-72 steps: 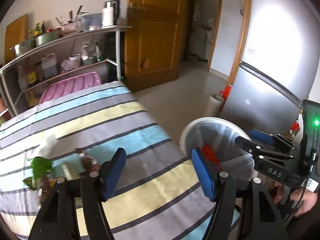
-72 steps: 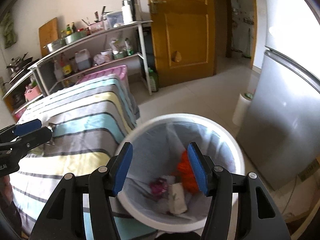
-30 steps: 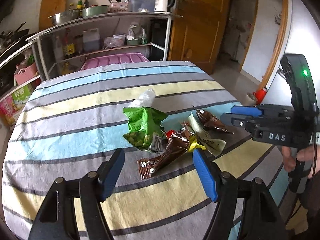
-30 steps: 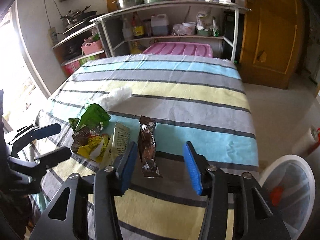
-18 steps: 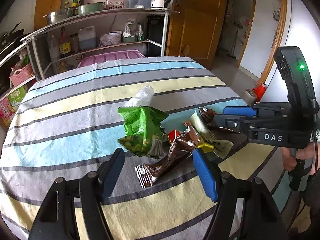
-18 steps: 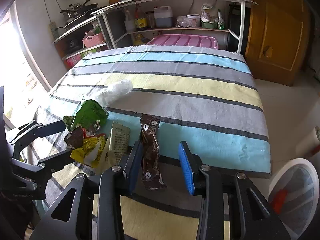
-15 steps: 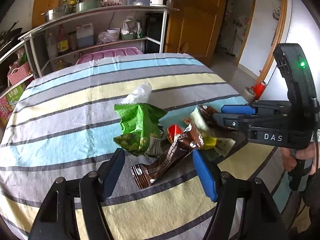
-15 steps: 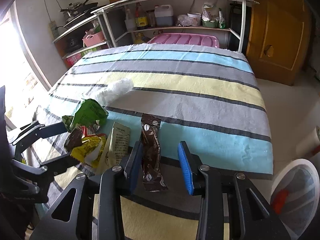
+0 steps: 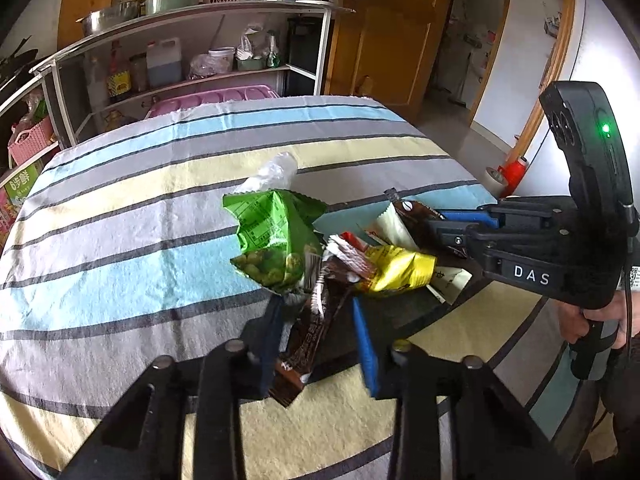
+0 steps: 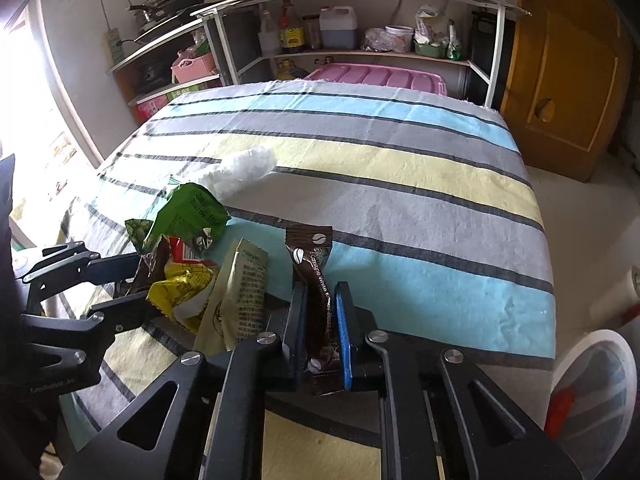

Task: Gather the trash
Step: 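Grasp a brown chocolate wrapper with the left gripper while the right grasps a brown coffee packet, then lift both brown wrappers off the table with both grippers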

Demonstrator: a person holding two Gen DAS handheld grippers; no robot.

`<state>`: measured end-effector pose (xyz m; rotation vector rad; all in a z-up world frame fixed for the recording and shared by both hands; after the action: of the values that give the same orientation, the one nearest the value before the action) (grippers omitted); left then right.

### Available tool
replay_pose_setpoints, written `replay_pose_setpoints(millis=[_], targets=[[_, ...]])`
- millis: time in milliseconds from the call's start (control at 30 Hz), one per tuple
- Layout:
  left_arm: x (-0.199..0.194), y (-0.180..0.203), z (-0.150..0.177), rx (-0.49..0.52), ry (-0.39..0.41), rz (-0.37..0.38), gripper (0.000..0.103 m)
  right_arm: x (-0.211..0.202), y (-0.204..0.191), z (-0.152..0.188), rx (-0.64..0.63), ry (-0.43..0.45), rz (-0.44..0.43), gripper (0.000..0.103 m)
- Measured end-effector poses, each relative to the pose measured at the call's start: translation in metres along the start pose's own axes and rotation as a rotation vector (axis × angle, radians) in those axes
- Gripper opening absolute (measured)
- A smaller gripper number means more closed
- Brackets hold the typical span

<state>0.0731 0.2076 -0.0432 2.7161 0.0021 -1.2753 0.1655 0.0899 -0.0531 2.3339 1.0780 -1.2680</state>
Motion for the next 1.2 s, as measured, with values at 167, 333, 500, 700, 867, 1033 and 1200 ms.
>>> replay_pose_setpoints(millis=[167, 333, 500, 700, 867, 1033, 1200], targets=[[-0.001, -0.001, 0.002, -0.006, -0.004, -0.001, 0.024, -0.001, -0.002, 0.001, -0.010, 0.003, 0.011, 0.011], [-0.003, -0.005, 0.004, -0.021, -0.002, 0.001, 0.020, -0.003, -0.002, 0.003, -0.007, 0.006, 0.002, 0.010], [-0.004, -0.006, 0.004, -0.029, -0.006, 0.006, 0.019, -0.007, -0.001, 0.006, 0.004, 0.018, 0.001, 0.008], [-0.002, -0.008, 0.001, -0.048, -0.010, -0.014, 0.019, -0.014, -0.001, 0.007, 0.009, 0.035, 0.005, 0.008], [0.001, -0.004, 0.000, -0.027, -0.013, -0.043, 0.029, -0.017, 0.001, 0.008, 0.015, 0.043, 0.004, 0.008], [0.005, 0.004, -0.002, 0.003, -0.021, -0.068, 0.042, -0.019, 0.002, 0.009, 0.019, 0.050, 0.004, 0.008], [0.004, 0.004, -0.003, -0.001, -0.021, -0.090, 0.018, -0.022, 0.004, 0.009, 0.026, 0.057, 0.003, 0.008]])
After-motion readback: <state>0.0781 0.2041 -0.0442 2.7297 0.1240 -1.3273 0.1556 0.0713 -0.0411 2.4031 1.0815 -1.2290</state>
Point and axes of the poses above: each gripper's, at about its wrist camera, not at the fingertips, and x roughly the way its jaws point, y to its right, z to its underside, the point moved 1 cm from there along x, roughly the way its jaws point, and after that the axes turned 1 degree about -y, right-handed, at the moved point
